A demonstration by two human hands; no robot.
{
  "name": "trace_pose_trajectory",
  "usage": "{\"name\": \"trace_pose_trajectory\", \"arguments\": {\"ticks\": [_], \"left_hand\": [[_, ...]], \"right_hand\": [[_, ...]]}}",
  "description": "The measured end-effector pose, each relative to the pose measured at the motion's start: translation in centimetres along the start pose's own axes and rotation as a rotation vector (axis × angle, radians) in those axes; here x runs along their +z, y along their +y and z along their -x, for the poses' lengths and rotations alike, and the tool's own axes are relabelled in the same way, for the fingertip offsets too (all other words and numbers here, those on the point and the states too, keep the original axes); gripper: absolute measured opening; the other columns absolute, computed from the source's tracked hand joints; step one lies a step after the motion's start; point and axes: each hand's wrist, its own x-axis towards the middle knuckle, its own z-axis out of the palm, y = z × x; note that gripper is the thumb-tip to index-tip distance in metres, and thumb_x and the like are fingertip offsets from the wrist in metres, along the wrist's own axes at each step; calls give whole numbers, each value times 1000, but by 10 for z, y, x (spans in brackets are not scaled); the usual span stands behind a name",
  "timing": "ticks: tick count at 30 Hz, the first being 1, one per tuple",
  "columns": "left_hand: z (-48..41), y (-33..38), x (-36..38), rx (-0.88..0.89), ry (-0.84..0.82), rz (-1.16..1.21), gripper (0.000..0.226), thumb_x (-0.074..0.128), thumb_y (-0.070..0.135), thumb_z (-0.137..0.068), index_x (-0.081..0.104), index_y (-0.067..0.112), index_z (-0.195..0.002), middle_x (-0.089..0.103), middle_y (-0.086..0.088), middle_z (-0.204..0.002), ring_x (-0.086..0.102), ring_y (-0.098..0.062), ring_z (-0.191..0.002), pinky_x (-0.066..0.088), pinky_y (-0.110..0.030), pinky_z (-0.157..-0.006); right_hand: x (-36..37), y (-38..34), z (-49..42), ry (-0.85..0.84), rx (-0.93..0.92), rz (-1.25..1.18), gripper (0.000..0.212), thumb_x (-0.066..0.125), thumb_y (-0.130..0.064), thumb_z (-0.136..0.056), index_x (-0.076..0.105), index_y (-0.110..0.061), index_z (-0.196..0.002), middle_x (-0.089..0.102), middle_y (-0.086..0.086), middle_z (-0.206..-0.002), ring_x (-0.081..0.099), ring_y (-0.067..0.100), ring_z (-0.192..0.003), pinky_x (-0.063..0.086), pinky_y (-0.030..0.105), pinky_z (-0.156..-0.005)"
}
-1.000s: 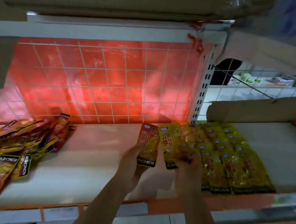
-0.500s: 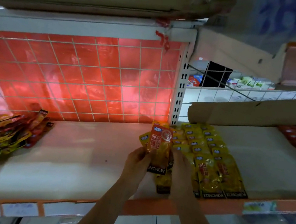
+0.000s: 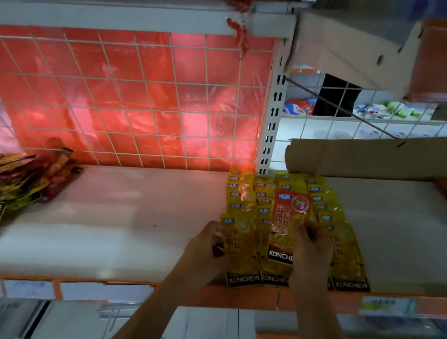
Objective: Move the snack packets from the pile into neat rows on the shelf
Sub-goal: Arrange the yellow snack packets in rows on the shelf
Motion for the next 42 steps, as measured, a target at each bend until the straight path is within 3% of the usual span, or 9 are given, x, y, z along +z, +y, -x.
{"name": "trace_pose_trajectory", "arguments": {"ticks": [4, 11, 17, 20, 24, 30, 34, 38, 42], "left_hand": [[4, 0, 0, 45, 26, -91, 40, 76, 25, -79, 51, 32, -110, 62, 18, -100, 57, 7, -88, 42, -2, -65], [0, -6, 1, 136, 119, -122, 45, 77, 23, -79, 58, 29, -119, 62, 20, -109, 62, -7, -98, 52, -25, -87], [-2, -8, 0, 98, 81, -65, 37, 78, 19, -77, 62, 30, -108, 63, 26, -93, 61, 8, -85, 48, -8, -73], [-4, -9, -6, 65, 159, 63, 37, 78, 15, -76, 62, 33, -103, 64, 25, -96, 60, 6, -89, 50, -15, -76], [-11, -11, -22, 88, 219, 72, 34, 76, 13, -78, 62, 30, -104, 62, 28, -96, 56, 14, -88, 41, -1, -70], [-32, -21, -50, 39, 280, 176, 33, 72, 5, -80, 64, 20, -109, 68, 12, -104, 62, -9, -102, 53, -34, -88], [-52, -26, -63, -4, 332, 198, 37, 72, 5, -78, 62, 21, -110, 65, 7, -106, 62, -13, -102, 54, -37, -88], [-74, -20, -69, -8, 271, 6, 50, 74, 17, -80, 54, 20, -126, 57, 9, -114, 55, 0, -83, 42, -15, -69], [-102, -21, -62, 83, 185, -305, 54, 71, 30, -84, 52, 15, -132, 58, -3, -128, 57, -20, -110, 40, -23, -88]], "right_hand": [[-3, 5, 3, -6, -20, 39, 12, 62, -8, -89, 57, -7, -79, 54, 7, -72, 49, 19, -68, 40, 29, -63], [-12, 8, 13, 59, -73, 105, 21, 62, -8, -89, 52, -10, -71, 49, 1, -64, 43, 11, -57, 39, 21, -53], [-12, 2, 25, 83, -94, 131, 19, 61, -10, -90, 53, -9, -72, 47, 0, -60, 39, 1, -46, 34, 15, -45], [-12, -1, 29, 97, -100, 131, 15, 61, -11, -89, 57, -5, -76, 51, 2, -63, 43, 7, -53, 36, 21, -50], [-3, 3, 32, 99, -110, 149, 19, 61, -13, -90, 56, 0, -78, 50, 5, -63, 39, 11, -54, 33, 25, -51], [15, 10, 33, 47, -121, 266, 25, 61, -9, -90, 53, 3, -70, 39, 0, -51, 33, 1, -37, 25, 13, -39], [21, 11, 30, 60, -105, 287, 18, 64, -17, -90, 61, -2, -80, 51, 0, -59, 40, 0, -44, 30, 13, -42], [26, 7, 28, 75, -75, 238, 13, 64, -18, -89, 64, -4, -88, 61, 6, -72, 50, 12, -58, 37, 25, -51], [28, 5, 25, 82, -54, 204, 7, 65, -17, -89, 63, -10, -86, 64, 4, -76, 55, 16, -65, 41, 28, -56]]}}
